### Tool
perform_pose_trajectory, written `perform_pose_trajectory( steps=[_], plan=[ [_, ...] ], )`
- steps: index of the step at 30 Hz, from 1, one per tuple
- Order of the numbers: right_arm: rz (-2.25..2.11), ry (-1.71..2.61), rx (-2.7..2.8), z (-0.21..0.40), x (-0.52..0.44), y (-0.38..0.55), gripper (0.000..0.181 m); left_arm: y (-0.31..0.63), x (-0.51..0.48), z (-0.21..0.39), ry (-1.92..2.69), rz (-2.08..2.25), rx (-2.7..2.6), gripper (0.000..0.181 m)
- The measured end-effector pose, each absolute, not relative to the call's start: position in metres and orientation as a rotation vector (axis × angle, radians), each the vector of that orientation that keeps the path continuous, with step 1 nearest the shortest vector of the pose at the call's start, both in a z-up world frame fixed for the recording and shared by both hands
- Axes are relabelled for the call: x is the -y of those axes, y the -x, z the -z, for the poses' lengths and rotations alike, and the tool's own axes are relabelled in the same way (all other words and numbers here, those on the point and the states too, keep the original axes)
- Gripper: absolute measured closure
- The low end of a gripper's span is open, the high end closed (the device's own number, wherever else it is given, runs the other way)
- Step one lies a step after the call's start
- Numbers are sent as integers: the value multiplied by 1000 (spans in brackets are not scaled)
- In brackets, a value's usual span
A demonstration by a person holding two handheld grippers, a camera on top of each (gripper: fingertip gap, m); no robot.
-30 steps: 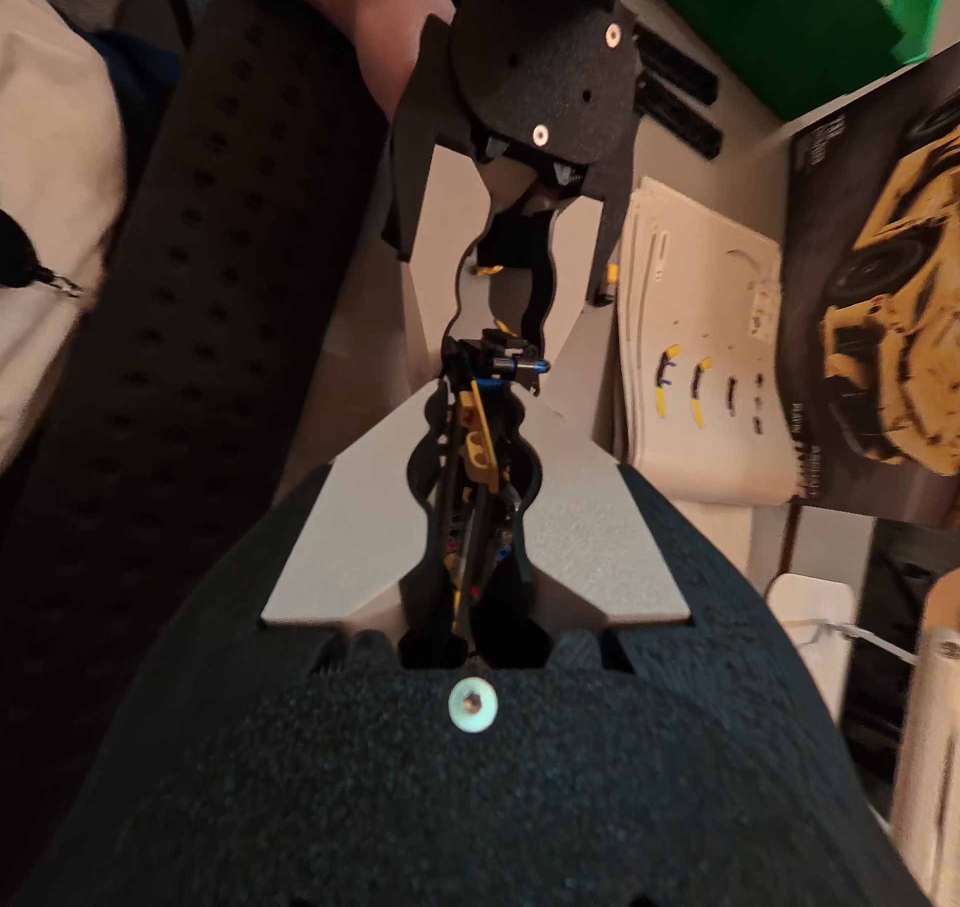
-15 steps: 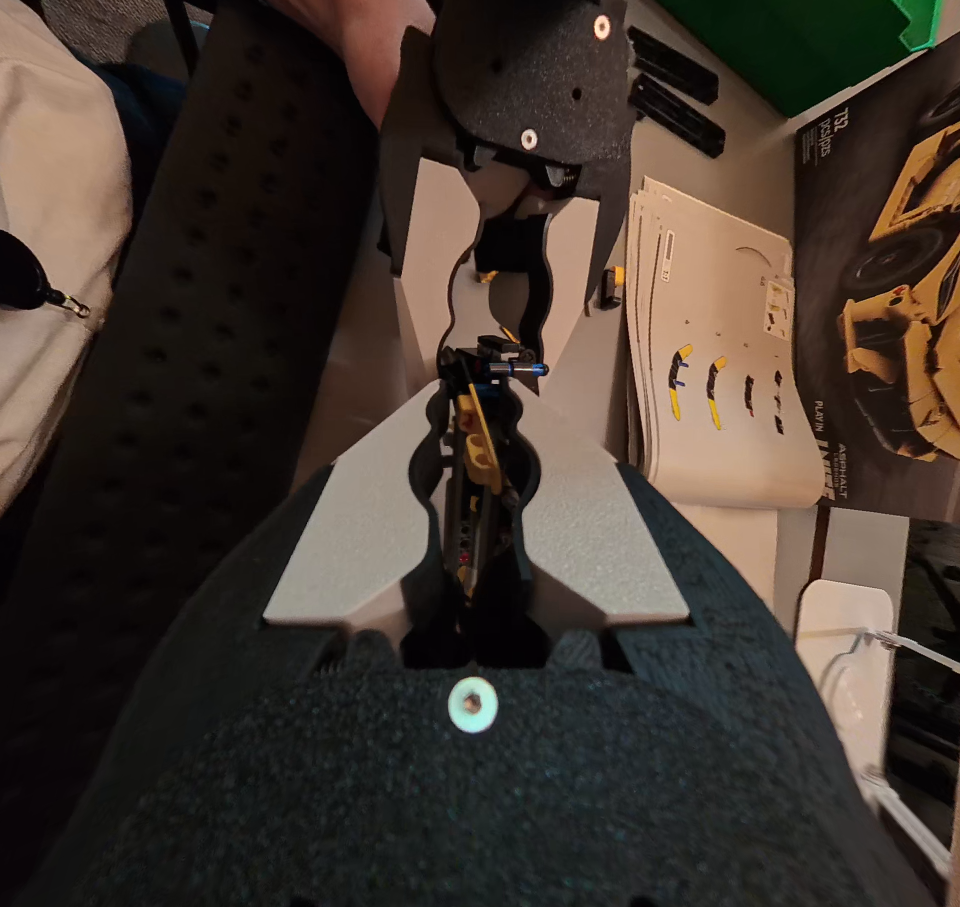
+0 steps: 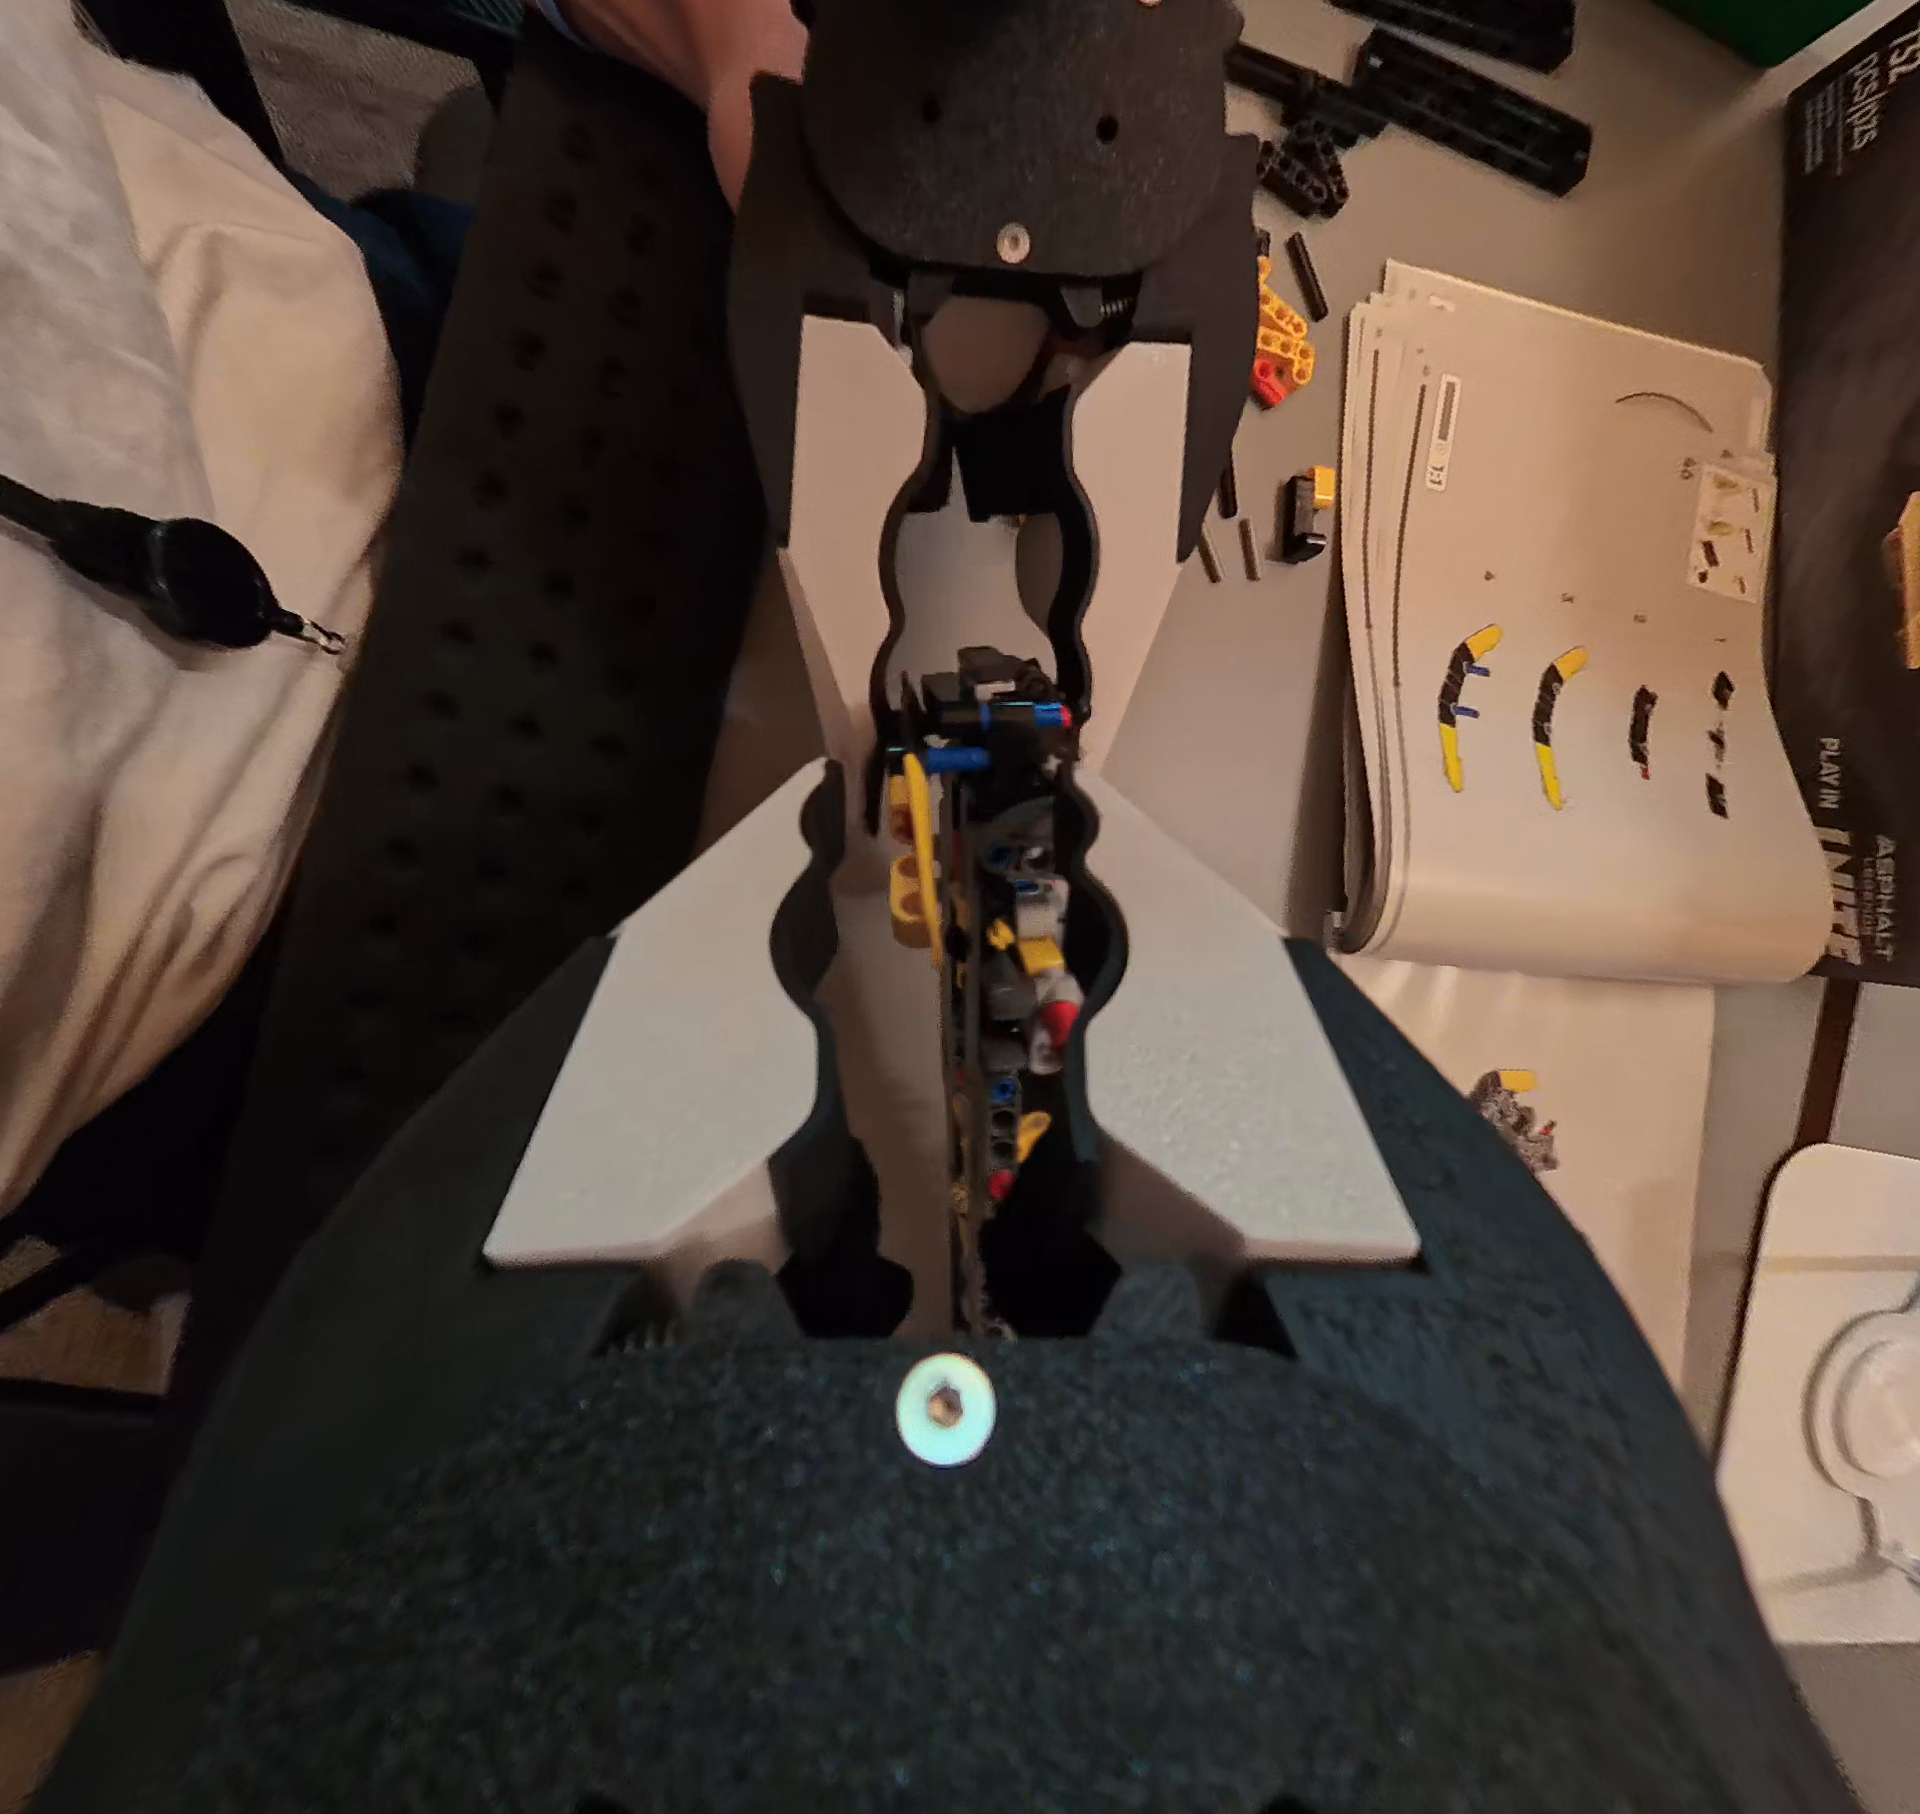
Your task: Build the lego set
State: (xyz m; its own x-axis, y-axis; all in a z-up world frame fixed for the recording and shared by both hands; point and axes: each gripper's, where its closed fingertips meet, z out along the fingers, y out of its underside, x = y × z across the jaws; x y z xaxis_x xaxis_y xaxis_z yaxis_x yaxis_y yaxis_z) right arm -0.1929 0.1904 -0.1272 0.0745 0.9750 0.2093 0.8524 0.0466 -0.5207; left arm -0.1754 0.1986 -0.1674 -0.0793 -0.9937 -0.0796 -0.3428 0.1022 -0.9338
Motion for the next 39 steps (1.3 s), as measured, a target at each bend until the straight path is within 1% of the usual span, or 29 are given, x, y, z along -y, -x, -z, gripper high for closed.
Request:
perform_pose_trajectory(
  steps=[2,4,6,8,19,23,25,26,28,35,39],
  plan=[
    [-274,1826,1859,131,-191,194,145,175,-198,168,1354,980,-1563,139],
    [-258,1828,1905,135,-191,196,152,175,-198,168,1344,966,-1568,139],
    [-243,1836,1931,138,-192,197,152,175,-199,170,1349,946,-1572,139],
    [-249,1857,1935,138,-193,197,156,176,-200,170,1349,928,-1573,139],
    [-299,1864,1894,135,-193,197,159,177,-199,167,1345,930,-1571,140],
    [-409,1804,1769,114,-198,197,158,179,-202,145,1337,1148,-1429,140],
    [-457,1793,1675,104,-203,193,158,183,-207,139,1348,1167,-1394,133],
    [-483,1782,1629,100,-205,192,158,185,-206,132,1318,1193,-1370,133],
    [-573,1712,1567,91,-200,195,158,186,-203,118,1245,1214,-1335,141],
    [-737,1543,1354,68,-190,192,158,180,-194,98,1140,1309,-1317,142],
    [-698,1528,1295,63,-188,183,158,173,-191,92,1127,1277,-1361,143]
  ],
)
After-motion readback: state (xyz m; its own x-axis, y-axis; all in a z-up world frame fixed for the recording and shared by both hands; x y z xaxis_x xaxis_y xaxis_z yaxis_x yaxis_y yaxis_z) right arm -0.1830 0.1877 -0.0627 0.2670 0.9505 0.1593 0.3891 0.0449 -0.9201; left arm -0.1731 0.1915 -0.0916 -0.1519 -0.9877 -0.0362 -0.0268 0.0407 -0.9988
